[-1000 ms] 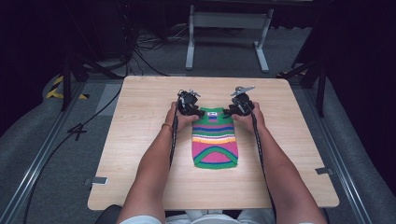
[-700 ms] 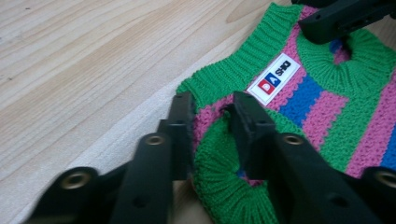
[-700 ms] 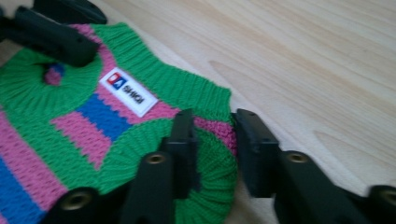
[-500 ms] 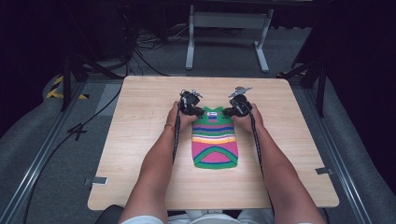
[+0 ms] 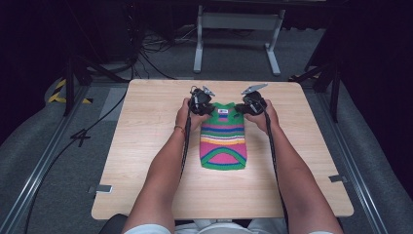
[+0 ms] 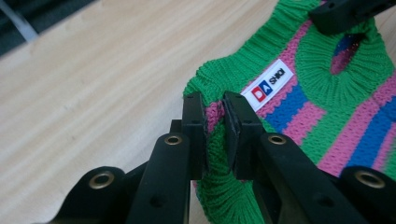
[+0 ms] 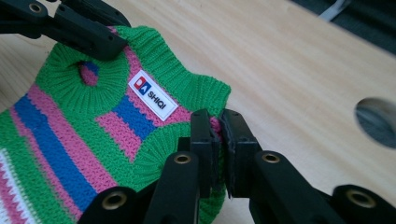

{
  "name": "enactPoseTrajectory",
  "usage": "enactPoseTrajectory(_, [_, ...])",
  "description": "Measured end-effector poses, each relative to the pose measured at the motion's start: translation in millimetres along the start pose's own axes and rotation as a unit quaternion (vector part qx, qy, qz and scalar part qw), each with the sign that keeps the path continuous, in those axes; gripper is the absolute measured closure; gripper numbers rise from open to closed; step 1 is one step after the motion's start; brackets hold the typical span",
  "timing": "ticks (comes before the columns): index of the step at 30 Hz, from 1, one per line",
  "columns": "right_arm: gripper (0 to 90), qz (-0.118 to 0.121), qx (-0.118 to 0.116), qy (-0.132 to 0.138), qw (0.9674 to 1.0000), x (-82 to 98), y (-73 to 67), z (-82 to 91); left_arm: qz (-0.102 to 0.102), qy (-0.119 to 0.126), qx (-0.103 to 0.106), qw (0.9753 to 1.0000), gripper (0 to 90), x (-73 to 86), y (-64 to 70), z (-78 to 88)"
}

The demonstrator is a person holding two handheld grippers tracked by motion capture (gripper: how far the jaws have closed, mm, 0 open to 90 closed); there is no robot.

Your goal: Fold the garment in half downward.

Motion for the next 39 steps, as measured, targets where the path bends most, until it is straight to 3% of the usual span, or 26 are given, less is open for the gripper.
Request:
enactPoseTrajectory(5, [84.0, 0.018, -0.007, 0.022, 0.9996, -13.3, -5.9, 12.7, -0.025, 0.013, 0.003, 0.9996, 79.4, -9.6, 0.9, 15.3])
enactPoseTrajectory(10, [84.1, 0.029, -0.019, 0.040, 0.9986, -18.3, -13.3, 22.7, -0.046, 0.005, 0.002, 0.9989, 79.4, -6.4, 2.3, 26.4])
enactPoseTrajectory(13, [84.0, 0.034, -0.026, 0.048, 0.9979, -17.4, -18.1, 25.6, -0.050, 0.003, -0.005, 0.9987, 79.4, -5.3, 1.0, 24.4])
enactPoseTrajectory(18, [84.0, 0.025, -0.009, 0.050, 0.9984, -20.0, -10.2, 18.7, -0.058, 0.002, -0.014, 0.9982, 79.3, -13.1, -1.1, 21.2])
enactPoseTrajectory(21, [84.1, 0.029, -0.001, 0.062, 0.9976, -28.8, -7.2, 19.5, -0.060, 0.019, -0.016, 0.9979, 79.2, -23.2, -3.1, 27.6])
enactPoseTrajectory(25, [83.9, 0.035, -0.012, 0.079, 0.9962, -35.1, -9.6, 29.1, -0.076, 0.027, -0.017, 0.9966, 78.8, -25.0, -1.0, 37.0])
enactPoseTrajectory(28, [83.8, 0.045, -0.027, 0.087, 0.9949, -32.0, -16.2, 37.9, -0.093, 0.040, -0.017, 0.9947, 77.8, -20.7, 8.3, 42.9])
enactPoseTrajectory(34, [83.8, 0.072, -0.047, 0.081, 0.9930, -13.7, -32.2, 49.3, -0.122, 0.036, 0.002, 0.9919, 78.4, -4.6, 29.4, 46.5])
enactPoseTrajectory(39, [83.6, 0.094, -0.077, 0.074, 0.9898, 6.3, -52.7, 56.9, -0.156, 0.035, 0.025, 0.9868, 79.1, 8.0, 50.4, 53.9])
Point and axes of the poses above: each handheld gripper's, and its own axes: z roughly backward along the jaws, x roughly out of its underside, y roughly to its right, the point moved 10 cm from there along -z, roughly forward along the jaws, and after that the axes turned 4 degrees about y, right-handed, at the moved point
